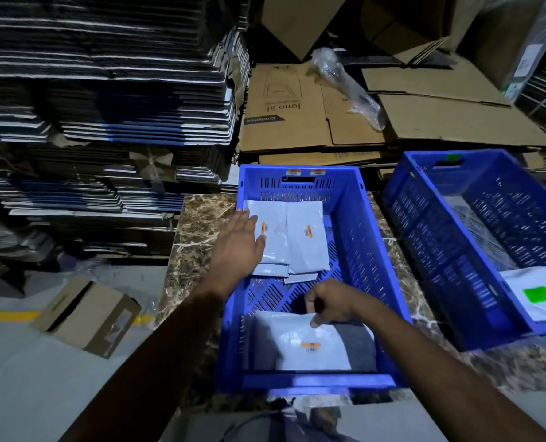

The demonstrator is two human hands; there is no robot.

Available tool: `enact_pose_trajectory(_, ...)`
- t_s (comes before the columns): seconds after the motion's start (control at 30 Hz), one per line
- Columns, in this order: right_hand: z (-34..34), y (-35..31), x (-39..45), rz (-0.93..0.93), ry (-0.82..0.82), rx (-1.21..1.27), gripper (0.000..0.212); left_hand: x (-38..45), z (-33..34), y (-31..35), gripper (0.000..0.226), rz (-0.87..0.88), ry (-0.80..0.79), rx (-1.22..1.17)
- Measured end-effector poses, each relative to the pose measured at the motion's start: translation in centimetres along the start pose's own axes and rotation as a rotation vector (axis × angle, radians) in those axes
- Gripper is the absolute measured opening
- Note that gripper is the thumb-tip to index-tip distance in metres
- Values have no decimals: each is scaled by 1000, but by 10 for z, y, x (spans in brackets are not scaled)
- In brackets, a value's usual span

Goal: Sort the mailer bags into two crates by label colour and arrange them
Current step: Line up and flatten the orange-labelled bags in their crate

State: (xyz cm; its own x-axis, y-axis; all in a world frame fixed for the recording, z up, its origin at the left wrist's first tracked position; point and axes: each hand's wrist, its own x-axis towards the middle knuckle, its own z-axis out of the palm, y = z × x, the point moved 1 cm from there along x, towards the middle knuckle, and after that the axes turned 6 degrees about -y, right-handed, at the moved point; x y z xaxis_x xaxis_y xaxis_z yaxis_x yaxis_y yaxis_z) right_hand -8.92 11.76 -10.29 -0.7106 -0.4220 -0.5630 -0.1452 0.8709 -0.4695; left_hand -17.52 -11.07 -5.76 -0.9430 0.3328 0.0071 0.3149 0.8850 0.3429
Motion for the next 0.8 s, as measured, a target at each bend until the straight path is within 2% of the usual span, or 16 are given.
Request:
enact_pose_trajectory(0.1,-9,7,-12,-53,93,235,22,-5,-2,0,46,-3,93,-116)
enact_pose_trajectory(0.23,-27,7,-29,-179,328,690,25,-12,-10,3,40,-4,183,-343)
enact_pose_trajectory(0.3,-30,4,-29,-173,481,956,27,-17,-13,7,47,-13,227,-489)
enact_pose_trajectory(0.37,-31,-3,-24,-126,586,1127,30,-19,-15,12,42,-65,200,-616)
enact_pose_trajectory(0.5,-29,-15,-12,-87,577,1244,24,-11,-16,33,27,-79,49,-731)
enact_pose_trajectory(0.57,-32,-22,-12,-126,573,1300,9,-5,-15,39,32,-101,59,-827)
enact_pose_trajectory(0.63,-36,-24,-14,-132,539,1317,16,2,-13,37,37,-140,74,-855)
enact_pose_trajectory(0.7,-38,-19,-11,-93,531,1272,22,8,-14,33,41,-121,76,-742)
enact_pose_trajectory(0.8,-38,-1,7,38,613,1167,18,23,-18,21,54,-51,68,-443)
